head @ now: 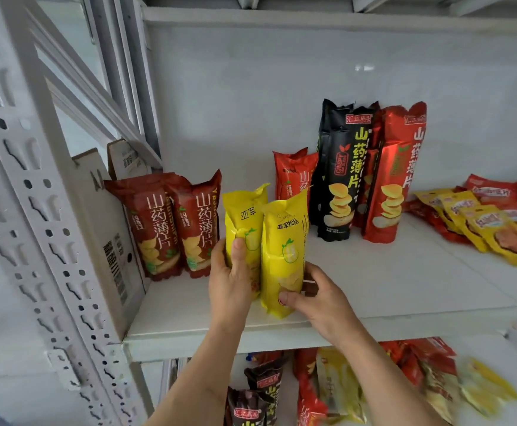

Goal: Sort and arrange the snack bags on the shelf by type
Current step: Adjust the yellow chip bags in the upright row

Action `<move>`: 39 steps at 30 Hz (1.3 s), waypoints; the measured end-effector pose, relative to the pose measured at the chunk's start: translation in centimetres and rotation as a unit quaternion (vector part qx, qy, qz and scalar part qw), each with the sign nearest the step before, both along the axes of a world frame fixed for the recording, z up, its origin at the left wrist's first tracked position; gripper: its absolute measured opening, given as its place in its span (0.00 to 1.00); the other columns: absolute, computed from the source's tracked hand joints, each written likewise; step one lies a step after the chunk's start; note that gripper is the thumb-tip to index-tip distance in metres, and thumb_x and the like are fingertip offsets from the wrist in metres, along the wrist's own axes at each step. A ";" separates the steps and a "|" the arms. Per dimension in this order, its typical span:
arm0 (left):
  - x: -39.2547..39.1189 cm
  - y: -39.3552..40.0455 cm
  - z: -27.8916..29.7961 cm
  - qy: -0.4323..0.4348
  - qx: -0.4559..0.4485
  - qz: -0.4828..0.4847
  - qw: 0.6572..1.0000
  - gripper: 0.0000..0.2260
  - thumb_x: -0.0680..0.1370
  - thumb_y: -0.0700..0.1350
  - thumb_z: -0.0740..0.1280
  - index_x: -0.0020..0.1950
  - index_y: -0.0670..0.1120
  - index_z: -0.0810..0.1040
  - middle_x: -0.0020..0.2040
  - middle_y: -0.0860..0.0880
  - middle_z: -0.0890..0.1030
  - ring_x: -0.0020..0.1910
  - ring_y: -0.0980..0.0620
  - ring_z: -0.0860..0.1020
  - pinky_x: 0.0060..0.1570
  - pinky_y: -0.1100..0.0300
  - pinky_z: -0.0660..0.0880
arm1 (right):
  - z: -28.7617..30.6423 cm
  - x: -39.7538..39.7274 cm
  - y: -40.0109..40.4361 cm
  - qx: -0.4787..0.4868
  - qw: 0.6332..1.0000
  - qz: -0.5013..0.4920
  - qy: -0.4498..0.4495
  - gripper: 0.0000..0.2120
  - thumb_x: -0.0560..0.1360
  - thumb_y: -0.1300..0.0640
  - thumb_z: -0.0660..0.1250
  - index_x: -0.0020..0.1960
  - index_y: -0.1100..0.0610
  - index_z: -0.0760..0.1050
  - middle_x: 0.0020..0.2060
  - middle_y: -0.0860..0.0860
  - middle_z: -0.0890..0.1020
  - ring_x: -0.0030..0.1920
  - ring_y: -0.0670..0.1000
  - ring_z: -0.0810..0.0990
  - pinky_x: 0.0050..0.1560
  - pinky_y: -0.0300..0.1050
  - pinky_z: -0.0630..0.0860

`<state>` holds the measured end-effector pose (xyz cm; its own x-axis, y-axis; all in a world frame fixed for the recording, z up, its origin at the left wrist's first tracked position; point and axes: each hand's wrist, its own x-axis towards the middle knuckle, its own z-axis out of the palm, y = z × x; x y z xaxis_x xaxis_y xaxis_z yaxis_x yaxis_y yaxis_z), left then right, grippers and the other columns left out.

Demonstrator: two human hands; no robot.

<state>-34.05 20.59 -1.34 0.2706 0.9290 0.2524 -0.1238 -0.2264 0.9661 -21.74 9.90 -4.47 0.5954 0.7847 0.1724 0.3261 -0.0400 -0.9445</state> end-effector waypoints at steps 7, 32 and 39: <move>4.9 2.5 0.7 0.049 -0.024 -0.020 0.998 0.21 0.82 0.65 0.53 0.64 0.55 0.75 0.52 0.56 0.80 0.55 0.50 0.78 0.53 0.54 0.73 | 0.0 2.7 0.7 -0.008 0.998 -0.042 -0.046 0.42 0.57 0.35 0.75 0.68 0.44 0.70 0.59 0.44 0.80 0.55 0.43 0.81 0.56 0.46 0.80; 11.0 12.0 -0.4 0.011 0.058 -0.056 0.997 0.48 0.66 0.75 0.58 0.81 0.54 0.56 0.76 0.51 0.69 0.72 0.51 0.71 0.71 0.52 0.69 | 0.6 4.9 13.4 -0.075 0.975 -0.160 -0.133 0.37 0.67 0.36 0.73 0.69 0.48 0.64 0.62 0.48 0.73 0.62 0.53 0.76 0.54 0.50 0.77; 14.0 15.6 -1.0 -0.064 0.039 -0.041 0.996 0.40 0.72 0.77 0.49 0.76 0.53 0.67 0.72 0.50 0.73 0.70 0.55 0.71 0.71 0.54 0.67 | 0.6 5.1 16.5 -0.076 0.966 -0.191 -0.158 0.36 0.70 0.40 0.71 0.72 0.48 0.61 0.65 0.49 0.71 0.64 0.52 0.74 0.53 0.49 0.75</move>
